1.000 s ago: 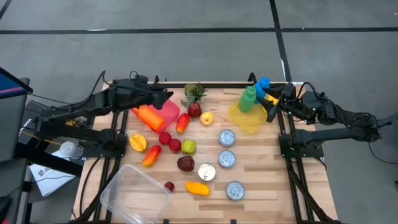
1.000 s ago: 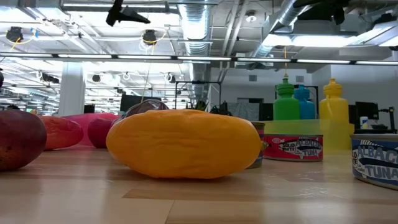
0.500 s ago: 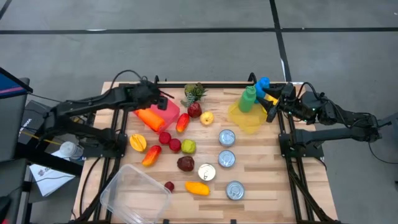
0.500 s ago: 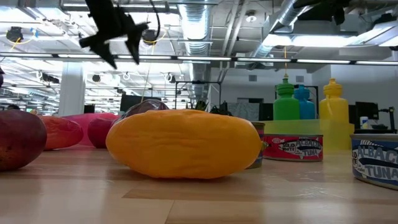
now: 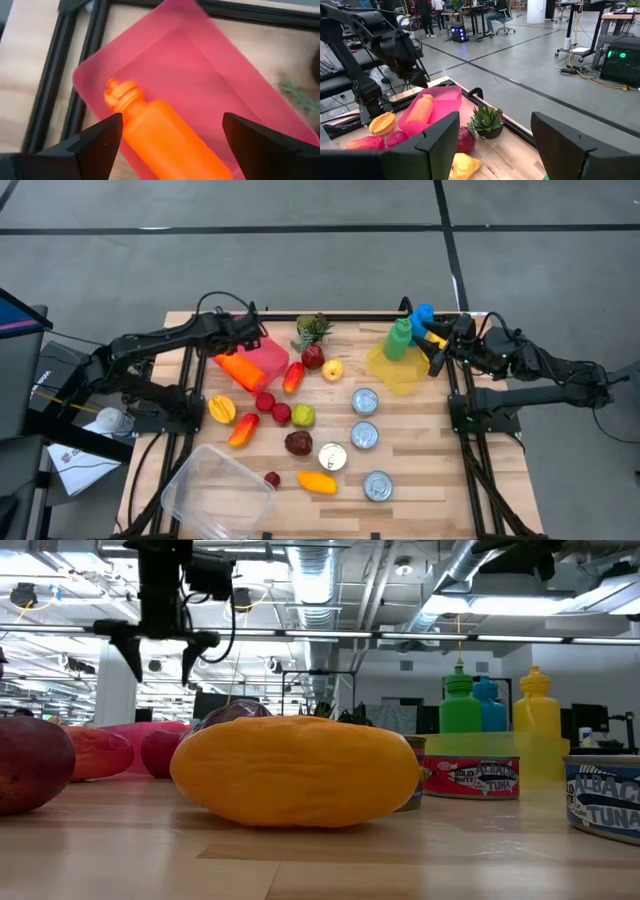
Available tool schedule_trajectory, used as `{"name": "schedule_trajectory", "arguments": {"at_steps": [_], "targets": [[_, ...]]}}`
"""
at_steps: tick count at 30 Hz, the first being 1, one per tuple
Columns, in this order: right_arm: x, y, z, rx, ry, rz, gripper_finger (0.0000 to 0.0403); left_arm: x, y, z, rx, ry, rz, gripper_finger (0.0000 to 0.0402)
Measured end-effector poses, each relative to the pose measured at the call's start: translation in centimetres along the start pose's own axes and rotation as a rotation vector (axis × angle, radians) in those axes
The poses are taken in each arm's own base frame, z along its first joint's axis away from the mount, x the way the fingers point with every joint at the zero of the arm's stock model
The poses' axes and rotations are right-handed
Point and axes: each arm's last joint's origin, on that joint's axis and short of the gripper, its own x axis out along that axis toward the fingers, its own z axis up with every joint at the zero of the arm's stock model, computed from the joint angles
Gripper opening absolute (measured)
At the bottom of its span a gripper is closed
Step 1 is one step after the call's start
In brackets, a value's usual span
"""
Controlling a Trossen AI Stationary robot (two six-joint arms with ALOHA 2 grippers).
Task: Pick & Place Food Item
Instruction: Put the orange tumbler into the yellow bin
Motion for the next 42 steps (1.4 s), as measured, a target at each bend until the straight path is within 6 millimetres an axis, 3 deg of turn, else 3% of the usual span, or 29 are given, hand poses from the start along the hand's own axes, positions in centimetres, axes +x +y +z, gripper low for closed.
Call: {"name": "schedule_trajectory", "arguments": {"at_steps": [14,42], "targets": [[0.0,0.0,-0.2,-0.010,0.018,-0.003,0.0238,1.7,0.9,-1.7,-0.209,0.077,0.060,0.0337],[0.0,0.0,-0.1,0.007,0.011,-0.002,0.0238,2.5,0.4,-1.5,-0.294,0.055,-0.001,0.0337]]}}
